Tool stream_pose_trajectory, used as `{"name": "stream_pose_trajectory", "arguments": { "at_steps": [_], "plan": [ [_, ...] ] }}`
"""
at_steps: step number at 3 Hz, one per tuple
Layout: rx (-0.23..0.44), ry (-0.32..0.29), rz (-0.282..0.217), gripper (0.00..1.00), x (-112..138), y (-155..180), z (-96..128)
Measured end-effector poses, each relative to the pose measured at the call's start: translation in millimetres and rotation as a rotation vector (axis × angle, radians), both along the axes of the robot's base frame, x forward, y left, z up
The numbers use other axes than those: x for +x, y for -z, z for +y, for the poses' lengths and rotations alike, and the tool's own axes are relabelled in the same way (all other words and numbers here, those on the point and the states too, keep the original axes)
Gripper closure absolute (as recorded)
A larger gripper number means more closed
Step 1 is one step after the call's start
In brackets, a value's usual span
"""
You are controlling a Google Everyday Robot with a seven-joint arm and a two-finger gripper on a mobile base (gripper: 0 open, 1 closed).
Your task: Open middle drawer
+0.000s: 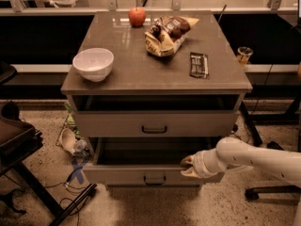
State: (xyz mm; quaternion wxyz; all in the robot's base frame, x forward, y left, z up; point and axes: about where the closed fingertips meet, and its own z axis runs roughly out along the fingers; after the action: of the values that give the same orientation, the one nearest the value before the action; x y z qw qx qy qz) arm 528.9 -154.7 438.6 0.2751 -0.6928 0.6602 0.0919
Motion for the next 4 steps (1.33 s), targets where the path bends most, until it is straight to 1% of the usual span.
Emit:
{"name": "stream_pose_trajectory", "arguments": {
  "at_steps": [1,2,3,4],
  "plan": [
    [0.000,0.000,0.000,1.00,0,0,0],
    [0.043,-0.002,0.020,1.00,-27,2,-10],
    [0.043,-0.002,0.020,1.00,-27,2,-10],
    [0.099,-0.013,0.041,1.00,-57,4,-20]
  ]
}}
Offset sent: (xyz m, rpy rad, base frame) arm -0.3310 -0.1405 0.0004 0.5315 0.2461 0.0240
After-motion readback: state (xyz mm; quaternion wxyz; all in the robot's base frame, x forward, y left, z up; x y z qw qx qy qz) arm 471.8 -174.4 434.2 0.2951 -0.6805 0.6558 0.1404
